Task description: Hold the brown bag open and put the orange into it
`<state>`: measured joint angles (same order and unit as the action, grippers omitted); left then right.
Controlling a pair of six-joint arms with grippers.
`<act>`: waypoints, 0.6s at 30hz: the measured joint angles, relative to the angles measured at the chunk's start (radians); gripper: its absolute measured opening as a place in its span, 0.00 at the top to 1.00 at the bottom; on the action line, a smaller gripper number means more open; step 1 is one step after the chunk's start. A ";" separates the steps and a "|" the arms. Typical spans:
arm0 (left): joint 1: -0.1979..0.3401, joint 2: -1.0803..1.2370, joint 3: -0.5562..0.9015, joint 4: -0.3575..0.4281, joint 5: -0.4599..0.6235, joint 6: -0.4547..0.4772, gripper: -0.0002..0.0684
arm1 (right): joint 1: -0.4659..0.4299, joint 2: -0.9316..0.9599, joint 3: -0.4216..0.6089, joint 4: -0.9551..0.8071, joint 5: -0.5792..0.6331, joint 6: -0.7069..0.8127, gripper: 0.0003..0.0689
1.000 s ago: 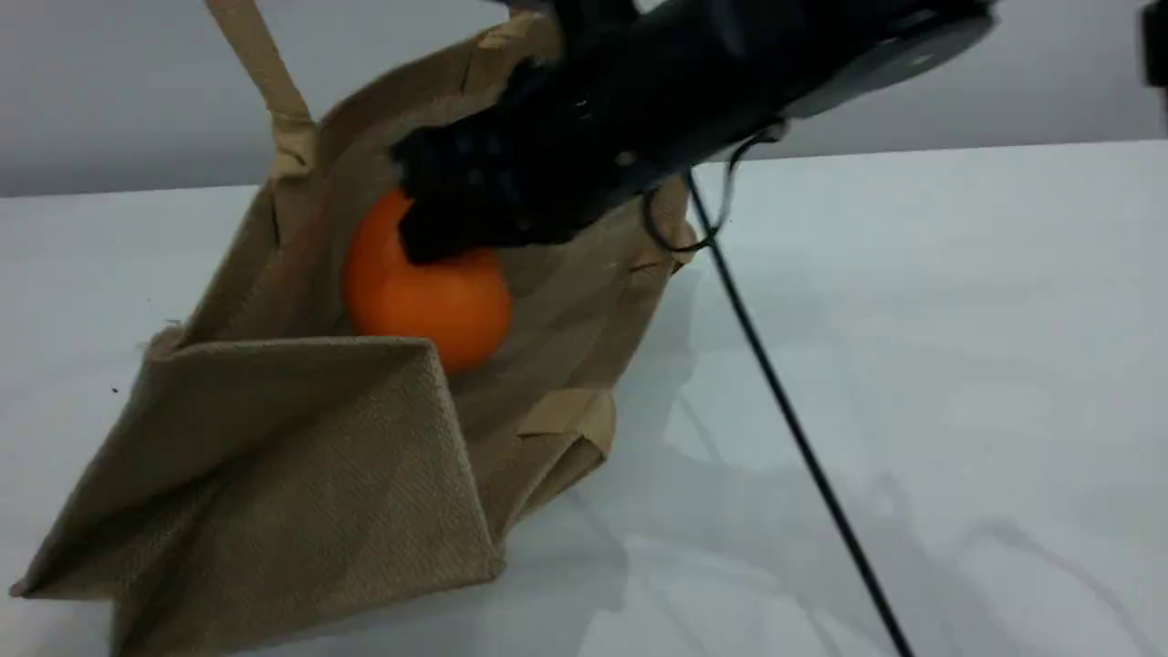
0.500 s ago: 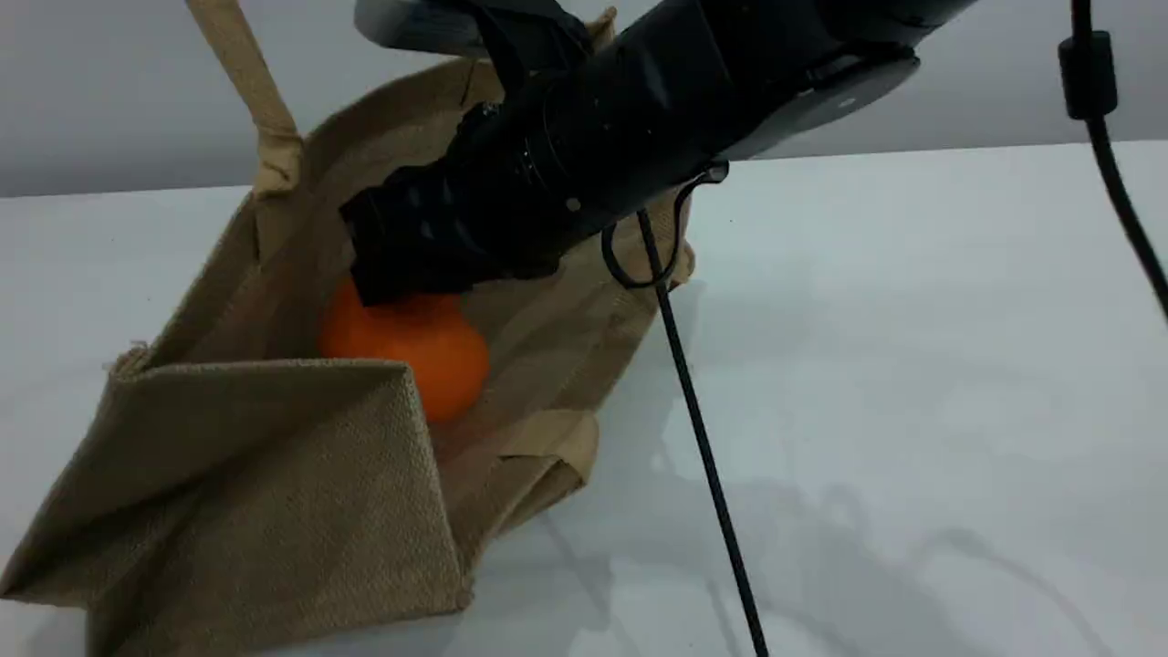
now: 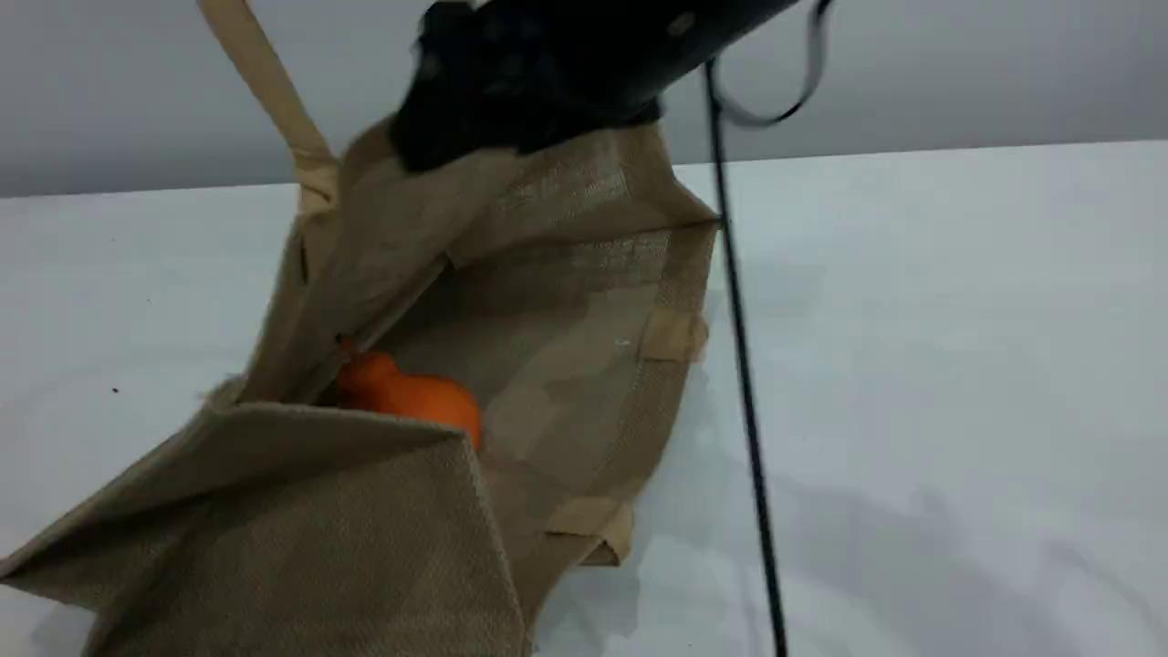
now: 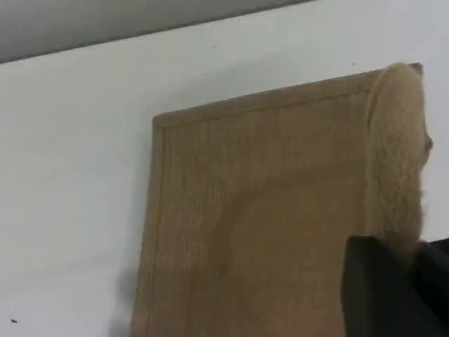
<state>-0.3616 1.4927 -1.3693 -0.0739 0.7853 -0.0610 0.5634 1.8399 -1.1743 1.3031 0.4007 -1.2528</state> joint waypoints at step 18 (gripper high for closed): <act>-0.071 0.245 0.034 0.008 -0.123 0.004 0.87 | -0.214 -0.262 0.010 -0.645 0.450 0.675 0.28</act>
<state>-0.4325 1.7379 -1.3357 -0.0664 0.6624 -0.0571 0.3498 1.5776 -1.1645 0.6586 0.8509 -0.5780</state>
